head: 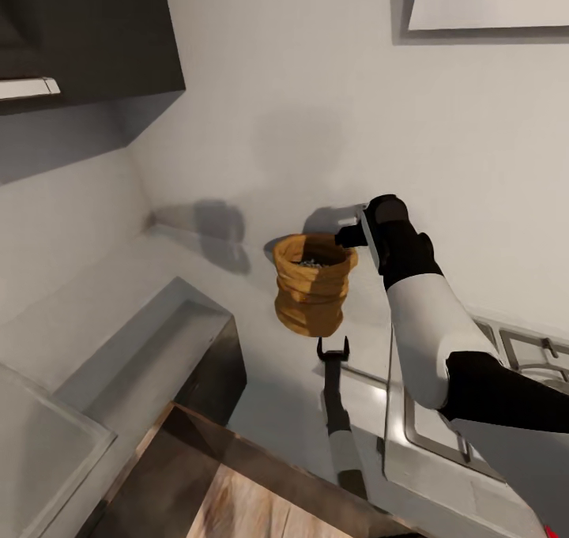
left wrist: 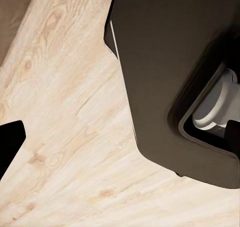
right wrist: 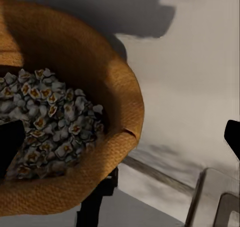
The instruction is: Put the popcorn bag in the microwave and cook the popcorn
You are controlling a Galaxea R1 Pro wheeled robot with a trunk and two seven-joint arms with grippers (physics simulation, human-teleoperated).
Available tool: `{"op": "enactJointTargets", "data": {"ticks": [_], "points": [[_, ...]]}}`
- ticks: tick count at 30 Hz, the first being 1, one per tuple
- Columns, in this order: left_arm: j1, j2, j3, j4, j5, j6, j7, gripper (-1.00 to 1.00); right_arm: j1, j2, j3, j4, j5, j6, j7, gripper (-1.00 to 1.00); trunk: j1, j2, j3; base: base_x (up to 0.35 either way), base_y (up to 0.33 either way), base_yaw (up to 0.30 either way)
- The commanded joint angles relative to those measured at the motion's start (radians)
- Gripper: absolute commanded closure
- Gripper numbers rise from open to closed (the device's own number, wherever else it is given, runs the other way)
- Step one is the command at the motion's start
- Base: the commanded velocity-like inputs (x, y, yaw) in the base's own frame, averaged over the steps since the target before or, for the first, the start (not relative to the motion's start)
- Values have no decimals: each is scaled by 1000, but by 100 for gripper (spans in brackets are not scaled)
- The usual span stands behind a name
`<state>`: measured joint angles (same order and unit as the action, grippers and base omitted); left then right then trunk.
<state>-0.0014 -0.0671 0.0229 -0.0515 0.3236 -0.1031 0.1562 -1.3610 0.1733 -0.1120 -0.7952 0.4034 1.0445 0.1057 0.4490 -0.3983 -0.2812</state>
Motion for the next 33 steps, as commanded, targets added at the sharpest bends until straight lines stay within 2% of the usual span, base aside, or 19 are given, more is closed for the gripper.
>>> {"op": "enactJointTargets", "data": {"ticks": [1, 5, 12, 15, 24, 25, 27, 28, 31, 33], "points": [[0, 0, 2, -1, 3, -3, 2, -100, -1, 1, -5, 0, 11, 3, 10, -100, 1, -2, -2, 298, 0, 0], [0, 1, 2, -1, 3, -3, 2, -100, 3, 1, -10, 9, 11, 3, 10, -100, 1, -2, -2, 235, 0, 0], [0, 1, 2, -1, 3, -3, 2, -100, 5, 1, -13, 75, 11, 3, 11, -100, 1, -2, -2, 28, 0, 0], [0, 1, 2, -1, 3, -3, 2, -100, 5, 1, -32, 110, 11, 3, 11, -100, 1, -2, -2, 1, 0, 0], [0, 1, 2, -1, 3, -3, 2, -100, 5, 1, -48, 126, 11, 3, 9, -100, 1, -2, -2, 0, 0, 0], [0, 1, 2, -1, 3, -3, 2, -100, 5, 1, -52, 127, 11, 3, 9, -100, 1, -2, -2, 0, 0, 0], [0, 1, 2, -1, 3, -3, 2, -100, 5, 1, -85, 130, 11, 3, 9, -100, 1, -2, -2, 0, 0, 0], [0, 1, 2, -1, 3, -3, 2, -100, 5, 1, -118, 132, 11, 3, 9, -100, 1, -2, -2, 0, 0, 0], [0, 2, 5, -3, 8, -3, 1, -100, -7, 1, -133, 148, 15, 3, -7, -100, 1, -2, -2, 0, 0, 0], [0, 2, 5, -3, 8, -3, -3, -100, -7, 1, -125, 158, 14, 3, 0, -100, 1, -2, -2, 0, 0, 0]]}}
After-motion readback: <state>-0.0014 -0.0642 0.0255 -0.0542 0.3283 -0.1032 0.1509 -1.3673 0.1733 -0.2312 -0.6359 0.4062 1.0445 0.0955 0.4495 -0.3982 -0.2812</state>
